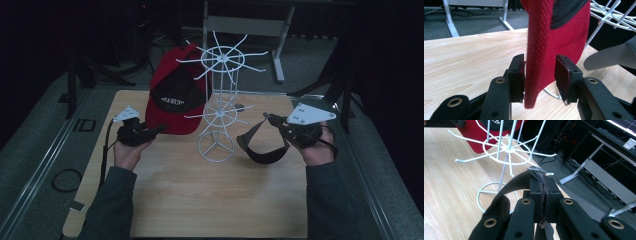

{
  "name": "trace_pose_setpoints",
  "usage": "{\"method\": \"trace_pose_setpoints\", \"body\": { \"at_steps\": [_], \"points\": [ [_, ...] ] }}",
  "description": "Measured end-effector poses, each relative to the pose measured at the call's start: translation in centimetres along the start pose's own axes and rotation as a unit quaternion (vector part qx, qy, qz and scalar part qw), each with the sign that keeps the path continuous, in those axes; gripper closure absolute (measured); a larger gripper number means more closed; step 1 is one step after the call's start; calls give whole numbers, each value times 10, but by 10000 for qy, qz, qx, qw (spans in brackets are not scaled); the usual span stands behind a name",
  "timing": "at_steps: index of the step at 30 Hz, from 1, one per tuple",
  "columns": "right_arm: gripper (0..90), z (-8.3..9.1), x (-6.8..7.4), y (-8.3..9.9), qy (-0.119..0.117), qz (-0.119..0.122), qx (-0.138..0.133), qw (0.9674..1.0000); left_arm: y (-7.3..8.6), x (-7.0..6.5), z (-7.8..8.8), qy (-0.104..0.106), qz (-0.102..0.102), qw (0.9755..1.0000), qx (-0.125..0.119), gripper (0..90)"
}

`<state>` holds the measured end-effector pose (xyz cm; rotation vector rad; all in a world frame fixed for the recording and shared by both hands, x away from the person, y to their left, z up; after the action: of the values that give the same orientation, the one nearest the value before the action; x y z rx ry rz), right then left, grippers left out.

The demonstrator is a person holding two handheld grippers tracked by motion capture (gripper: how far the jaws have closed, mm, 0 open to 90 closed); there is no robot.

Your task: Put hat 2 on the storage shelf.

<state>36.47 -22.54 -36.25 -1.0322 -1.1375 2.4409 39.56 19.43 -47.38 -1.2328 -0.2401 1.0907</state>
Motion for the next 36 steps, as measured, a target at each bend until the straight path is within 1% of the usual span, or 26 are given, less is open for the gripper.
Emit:
{"method": "trace_pose_setpoints", "body": {
  "at_steps": [8,13,17,23,30,36],
  "points": [
    [875,5,-4,-7,46,32,-97,9999,-1,1,1,-1,7,10000,-8,606],
    [875,8,-2,-11,5,48,-198,9998,-1,1,1,6,15,10000,-9,606],
    [875,13,0,-17,-7,116,-269,9996,-1,1,1,14,23,10000,-14,605],
    [874,19,-2,-25,17,132,-385,9992,0,1,0,21,26,10000,-7,605],
    [874,19,-8,-33,58,157,-451,9988,1,0,-2,30,34,10000,8,605],
    [874,19,-10,-40,93,172,-528,9984,0,1,0,16,18,10000,19,605]
  ]
}}
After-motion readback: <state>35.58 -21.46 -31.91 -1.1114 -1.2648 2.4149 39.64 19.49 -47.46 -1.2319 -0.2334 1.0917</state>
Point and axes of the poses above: each handheld gripper's, and its own axes: z roughly backward along the jaws, y roughly out of its underside, x roughly to its left, the point moved 4 cm from there along -z, roughly forward along the jaws, and after that the axes turned 9 degrees about z, right-handed, at the moved point
